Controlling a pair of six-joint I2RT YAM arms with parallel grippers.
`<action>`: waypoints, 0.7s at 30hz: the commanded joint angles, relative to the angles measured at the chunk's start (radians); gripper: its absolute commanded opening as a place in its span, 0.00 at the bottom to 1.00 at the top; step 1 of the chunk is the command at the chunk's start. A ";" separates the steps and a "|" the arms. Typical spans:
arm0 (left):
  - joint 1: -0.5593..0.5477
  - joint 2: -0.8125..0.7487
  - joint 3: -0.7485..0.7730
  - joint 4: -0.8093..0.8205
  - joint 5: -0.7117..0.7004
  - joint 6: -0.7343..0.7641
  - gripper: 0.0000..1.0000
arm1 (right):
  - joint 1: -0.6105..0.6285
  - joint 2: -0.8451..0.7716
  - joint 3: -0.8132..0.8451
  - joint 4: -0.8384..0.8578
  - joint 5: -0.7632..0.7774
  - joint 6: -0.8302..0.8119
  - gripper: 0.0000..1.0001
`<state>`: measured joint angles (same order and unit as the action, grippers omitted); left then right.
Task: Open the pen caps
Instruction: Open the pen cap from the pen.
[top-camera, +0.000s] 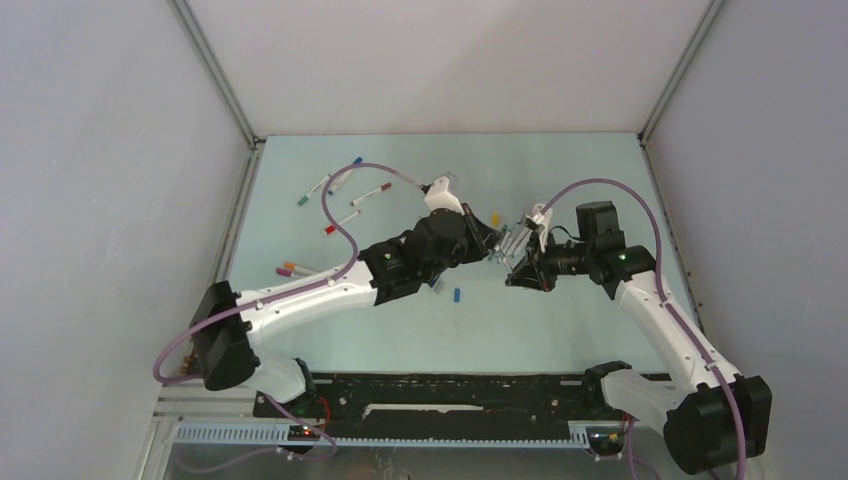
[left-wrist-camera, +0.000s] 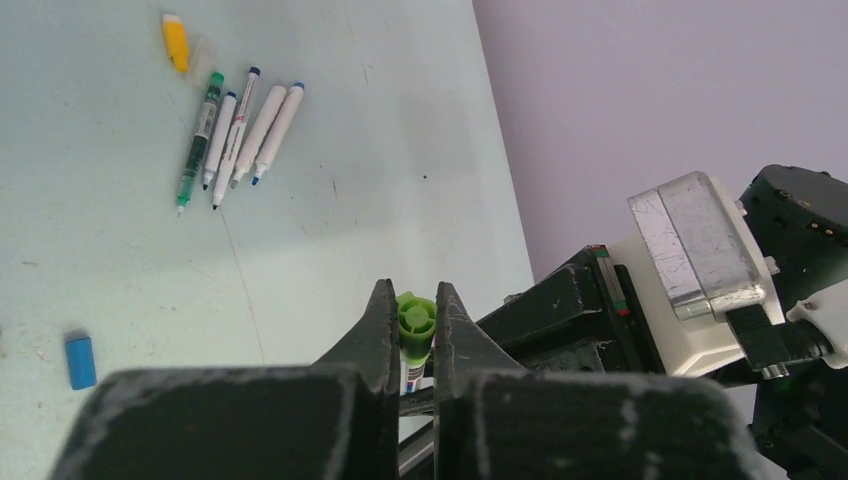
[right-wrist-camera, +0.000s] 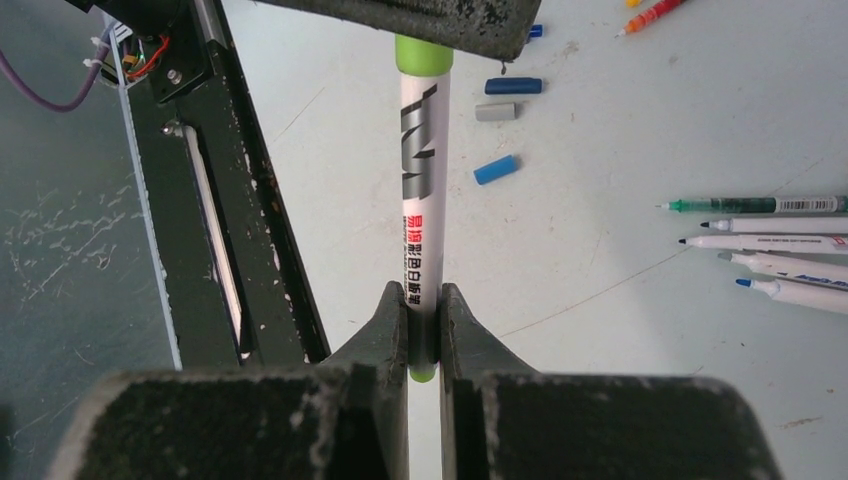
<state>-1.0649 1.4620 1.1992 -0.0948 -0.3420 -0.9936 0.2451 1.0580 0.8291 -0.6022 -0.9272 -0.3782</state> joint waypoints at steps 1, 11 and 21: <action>-0.006 0.001 0.052 0.013 0.008 0.019 0.00 | 0.003 -0.016 0.016 0.020 -0.023 -0.011 0.01; -0.006 -0.003 -0.023 0.170 0.103 0.069 0.00 | -0.129 -0.079 0.016 0.146 -0.289 0.205 0.54; -0.004 -0.005 -0.060 0.302 0.142 0.133 0.00 | -0.125 -0.046 0.018 0.179 -0.324 0.256 0.00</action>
<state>-1.0649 1.4658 1.1904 0.0895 -0.2203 -0.9260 0.1173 1.0142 0.8291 -0.4545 -1.1931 -0.1383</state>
